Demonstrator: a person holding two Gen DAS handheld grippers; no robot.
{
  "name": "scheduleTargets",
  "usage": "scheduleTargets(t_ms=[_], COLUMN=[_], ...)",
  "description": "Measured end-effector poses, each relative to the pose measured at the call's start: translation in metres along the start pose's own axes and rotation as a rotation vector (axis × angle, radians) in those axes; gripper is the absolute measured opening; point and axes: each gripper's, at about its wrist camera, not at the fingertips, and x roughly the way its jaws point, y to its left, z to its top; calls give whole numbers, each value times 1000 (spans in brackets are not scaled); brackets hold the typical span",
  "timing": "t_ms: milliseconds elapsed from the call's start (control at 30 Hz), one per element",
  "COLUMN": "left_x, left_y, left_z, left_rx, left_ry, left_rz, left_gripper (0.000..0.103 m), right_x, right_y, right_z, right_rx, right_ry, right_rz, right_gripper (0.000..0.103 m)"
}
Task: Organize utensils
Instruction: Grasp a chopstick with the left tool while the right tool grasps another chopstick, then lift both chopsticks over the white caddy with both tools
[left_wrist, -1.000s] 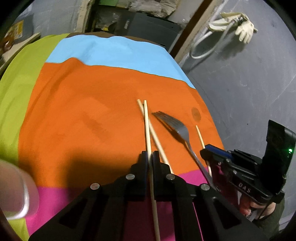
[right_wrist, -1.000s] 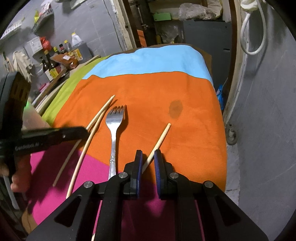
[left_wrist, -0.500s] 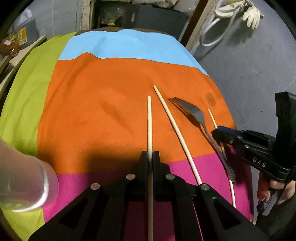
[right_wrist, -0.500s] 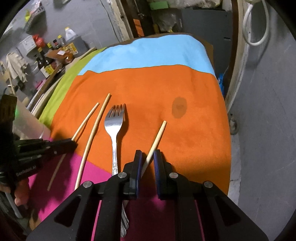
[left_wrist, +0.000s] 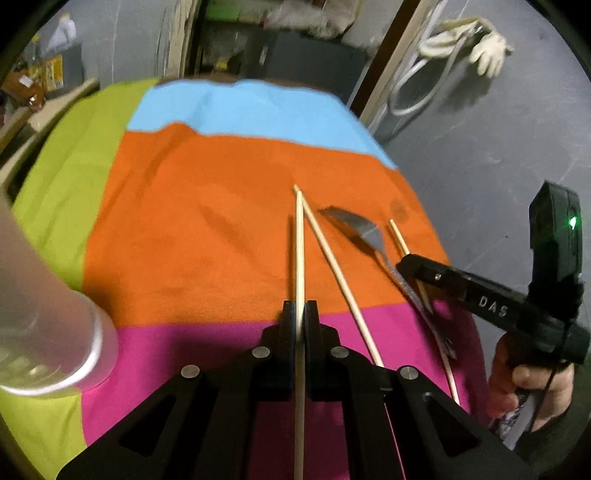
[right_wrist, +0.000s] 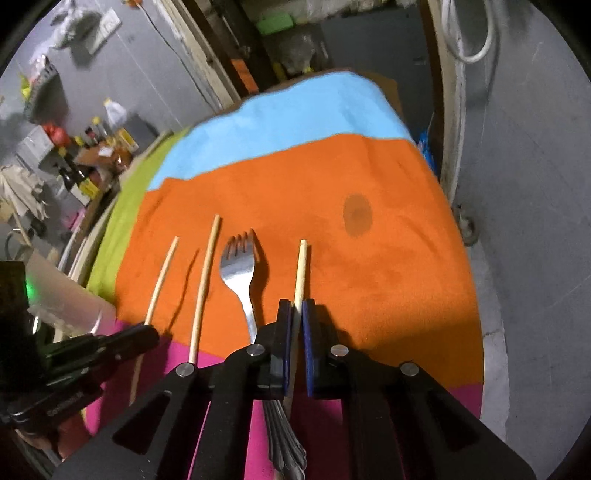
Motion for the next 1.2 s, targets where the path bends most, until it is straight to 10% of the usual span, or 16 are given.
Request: scheduleTargets(t_ms=[600,1200], left_x=[-105,-212], left_y=[-27,30], left_z=[-15,-9], left_rx=[91,92], left_ry=[-592,-922], left_rz=[-4,159], left_gripper=[3,3], right_x=[-107,-135], right_y=[87,189], right_z=[-34,-6], right_rx=[-305,-365], right_ry=[-732,-971], right_rz=[-12,265], right_gripper=[3,3])
